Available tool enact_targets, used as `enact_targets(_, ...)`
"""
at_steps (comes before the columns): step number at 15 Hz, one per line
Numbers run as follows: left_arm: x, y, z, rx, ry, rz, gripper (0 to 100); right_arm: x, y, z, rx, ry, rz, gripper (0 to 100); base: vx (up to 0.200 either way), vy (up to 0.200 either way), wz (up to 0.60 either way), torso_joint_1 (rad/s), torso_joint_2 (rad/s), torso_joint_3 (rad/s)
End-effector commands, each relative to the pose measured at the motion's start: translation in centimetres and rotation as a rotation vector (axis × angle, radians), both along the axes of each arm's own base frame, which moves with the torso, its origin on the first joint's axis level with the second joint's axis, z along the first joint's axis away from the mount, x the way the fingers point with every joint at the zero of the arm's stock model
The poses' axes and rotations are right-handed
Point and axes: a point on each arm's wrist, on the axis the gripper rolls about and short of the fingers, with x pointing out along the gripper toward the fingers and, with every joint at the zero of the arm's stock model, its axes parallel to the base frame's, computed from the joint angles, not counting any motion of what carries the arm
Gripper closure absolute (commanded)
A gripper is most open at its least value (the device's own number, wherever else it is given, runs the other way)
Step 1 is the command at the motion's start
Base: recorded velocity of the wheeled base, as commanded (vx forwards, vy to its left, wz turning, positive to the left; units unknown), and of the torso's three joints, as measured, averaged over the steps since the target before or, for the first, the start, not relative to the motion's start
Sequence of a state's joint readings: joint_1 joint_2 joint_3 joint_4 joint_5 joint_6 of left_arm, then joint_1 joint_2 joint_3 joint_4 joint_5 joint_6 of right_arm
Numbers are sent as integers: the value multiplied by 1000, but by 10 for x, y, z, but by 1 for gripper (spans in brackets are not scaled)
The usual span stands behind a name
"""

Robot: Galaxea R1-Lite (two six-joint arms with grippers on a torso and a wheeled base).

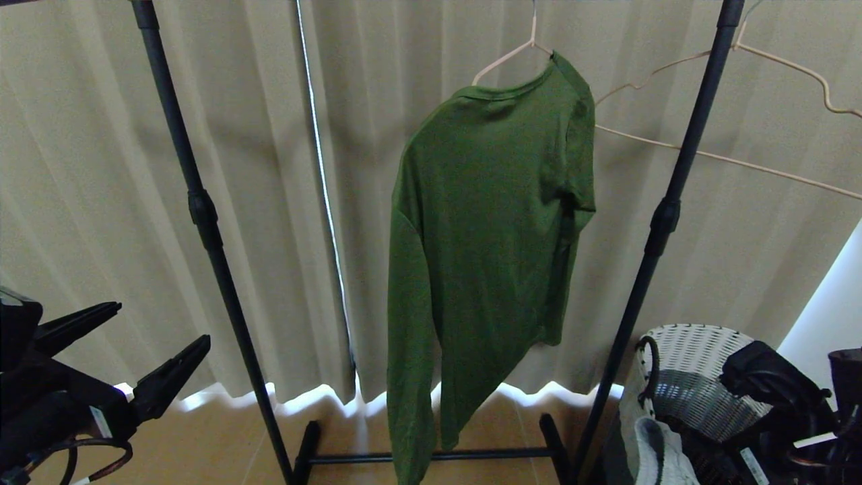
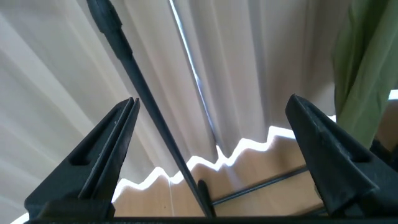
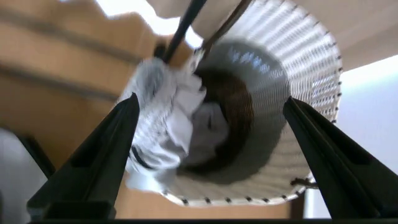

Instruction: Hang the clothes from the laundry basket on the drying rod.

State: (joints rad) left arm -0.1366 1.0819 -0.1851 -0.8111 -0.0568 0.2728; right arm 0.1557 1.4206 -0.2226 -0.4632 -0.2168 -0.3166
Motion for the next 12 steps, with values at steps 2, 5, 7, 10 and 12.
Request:
enact_targets(2,-3,-1,3,-6,-19,-35,0,33,1,-25,-82,180,34,0,0,0,0,0,0,0)
enact_targets(5,-3,-3,5,-28,-23,-120,0,53,3,-39,-109,239,28,0,0,0,0,0,0,0)
enact_targets(7,-3,-3,4,-28,-20,-120,0,61,5,-46,-127,257,17,0,0,0,0,0,0,0)
enact_targets(10,-4,-3,3,-26,-18,-120,0,66,6,-46,-134,253,31,0,0,0,0,0,0,0)
enact_targets(12,-3,-3,3,-26,-16,-120,0,70,7,-49,-135,261,31,0,0,0,0,0,0,0)
